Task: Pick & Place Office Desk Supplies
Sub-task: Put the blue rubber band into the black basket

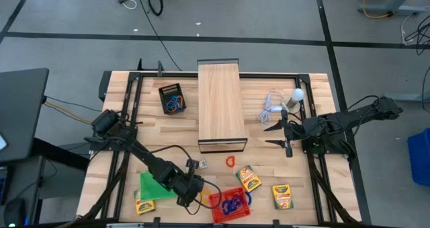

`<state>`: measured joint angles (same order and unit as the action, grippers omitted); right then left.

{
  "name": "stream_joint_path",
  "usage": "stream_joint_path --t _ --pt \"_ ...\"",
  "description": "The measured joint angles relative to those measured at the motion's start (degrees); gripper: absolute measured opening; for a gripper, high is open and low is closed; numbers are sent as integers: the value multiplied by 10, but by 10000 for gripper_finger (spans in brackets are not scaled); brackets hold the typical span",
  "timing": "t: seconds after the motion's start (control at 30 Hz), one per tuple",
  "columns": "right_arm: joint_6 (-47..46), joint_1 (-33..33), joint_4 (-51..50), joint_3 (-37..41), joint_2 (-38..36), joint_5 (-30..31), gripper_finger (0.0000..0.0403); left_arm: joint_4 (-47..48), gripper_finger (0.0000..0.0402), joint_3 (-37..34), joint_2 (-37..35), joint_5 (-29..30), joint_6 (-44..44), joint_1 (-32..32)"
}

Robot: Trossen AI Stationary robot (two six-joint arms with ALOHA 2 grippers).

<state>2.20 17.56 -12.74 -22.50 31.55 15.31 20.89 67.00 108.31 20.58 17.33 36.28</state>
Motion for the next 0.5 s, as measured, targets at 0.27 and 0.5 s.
stream_joint_path --t 0.27,0.5 --pt "7 0 6 0 0 0 206 -185 1 -9 -22 -56 -137 -22" --pt "22 0 12 0 0 0 206 -475 1 -69 -24 -204 -234 -52"
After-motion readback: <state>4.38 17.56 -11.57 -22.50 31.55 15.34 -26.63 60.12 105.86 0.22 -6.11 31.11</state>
